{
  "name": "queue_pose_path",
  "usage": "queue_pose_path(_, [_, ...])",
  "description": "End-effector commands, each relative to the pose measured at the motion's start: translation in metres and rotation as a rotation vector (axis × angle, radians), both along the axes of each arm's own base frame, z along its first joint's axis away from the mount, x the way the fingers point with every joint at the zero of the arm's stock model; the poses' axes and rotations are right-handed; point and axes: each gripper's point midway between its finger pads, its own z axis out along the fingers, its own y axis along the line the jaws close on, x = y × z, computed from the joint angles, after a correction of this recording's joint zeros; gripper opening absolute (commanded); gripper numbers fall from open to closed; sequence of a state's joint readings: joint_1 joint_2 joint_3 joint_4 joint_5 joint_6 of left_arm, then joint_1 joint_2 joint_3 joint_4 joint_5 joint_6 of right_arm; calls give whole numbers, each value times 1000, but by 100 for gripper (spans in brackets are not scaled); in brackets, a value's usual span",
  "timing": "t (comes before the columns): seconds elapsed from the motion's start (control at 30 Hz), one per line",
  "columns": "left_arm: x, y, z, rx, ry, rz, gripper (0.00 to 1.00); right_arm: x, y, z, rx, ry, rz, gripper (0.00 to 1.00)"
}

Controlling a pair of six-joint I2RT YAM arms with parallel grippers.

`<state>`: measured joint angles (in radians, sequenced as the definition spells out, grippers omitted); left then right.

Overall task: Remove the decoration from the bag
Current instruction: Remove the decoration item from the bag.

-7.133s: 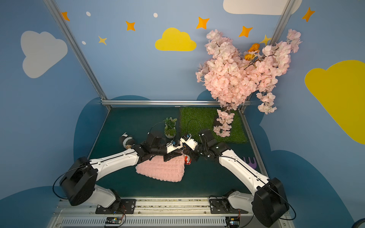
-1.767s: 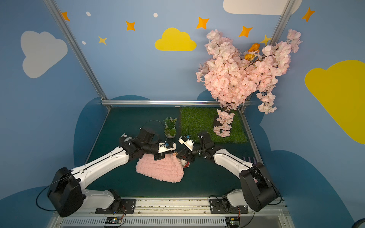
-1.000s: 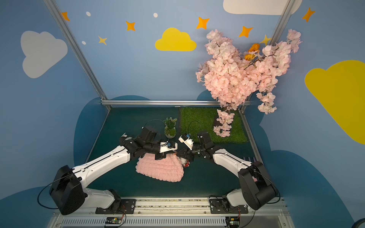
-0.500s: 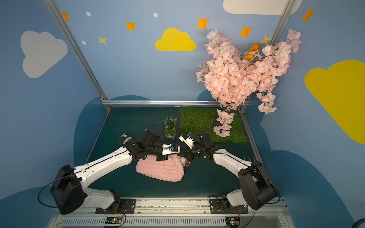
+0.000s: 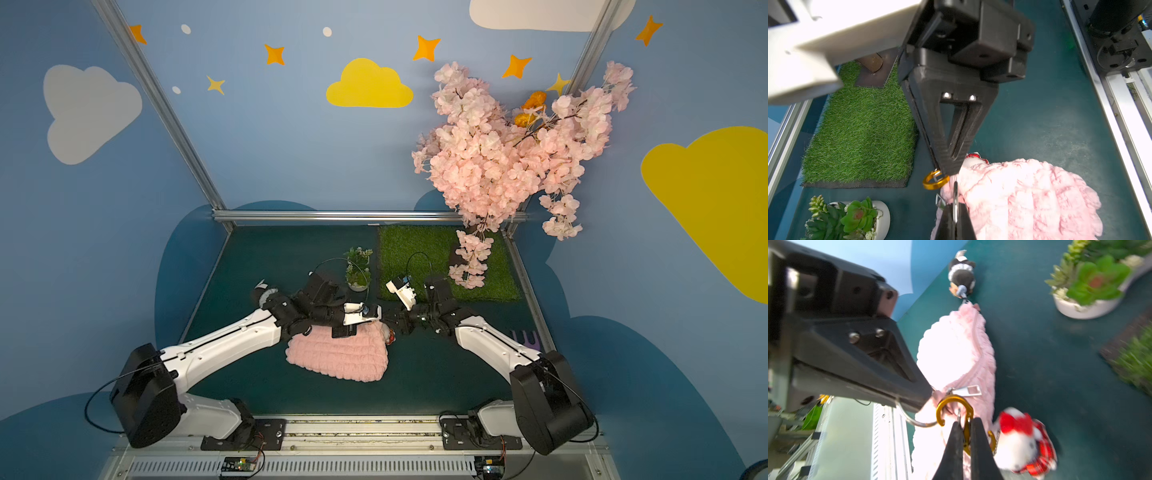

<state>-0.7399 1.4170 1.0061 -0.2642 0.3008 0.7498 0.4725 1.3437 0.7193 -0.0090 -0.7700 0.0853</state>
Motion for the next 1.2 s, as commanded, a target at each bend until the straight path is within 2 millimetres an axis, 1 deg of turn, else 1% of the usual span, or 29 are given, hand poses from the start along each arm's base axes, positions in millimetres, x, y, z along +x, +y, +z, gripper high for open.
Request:
queue_pose_path(0.0, [6,-4,-1,-20,22,26,2,6,-21,-15,-96,71,-102,0])
queue_pose_path(0.1, [8,-6,-3,-28,30,36,2,7,-36,-35,-198,134,-168,0])
queue_pose_path(0.17, [10,-8,-5,-29,32,40,2,10,-50,-49,-271,180,-227,0])
queue_pose_path(0.27, [11,-12,-4,-33,35,33,2,15,-62,-56,-307,204,-294,0])
queue_pose_path(0.4, [12,-19,-1,-46,37,28,3,21,-74,-53,-325,196,-379,0])
queue_pose_path(0.5, [14,-22,1,-52,35,34,2,17,-83,-43,-347,194,-416,0])
queue_pose_path(0.6, [20,-25,4,-62,24,46,2,2,-91,-22,-363,188,-433,0])
queue_pose_path(0.63, [22,-26,4,-64,17,51,2,-1,-95,-12,-368,165,-446,0])
queue_pose_path(0.67, [25,-28,5,-68,14,55,2,-6,-101,-6,-376,154,-462,0])
queue_pose_path(0.73, [28,-32,5,-75,18,58,2,-18,-108,-1,-376,167,-487,0])
queue_pose_path(0.83, [34,-40,3,-88,19,59,2,-37,-113,-1,-396,203,-508,0])
queue_pose_path(0.9, [39,-45,1,-95,14,68,2,-46,-120,-3,-446,199,-526,0])
queue_pose_path(0.93, [42,-47,-1,-98,15,78,2,-48,-122,-5,-463,196,-540,0])
queue_pose_path(1.03, [50,-53,-9,-103,25,94,2,-44,-120,-20,-474,199,-551,0])
queue_pose_path(1.17, [58,-58,-18,-95,33,116,2,-32,-112,-29,-524,206,-512,0])
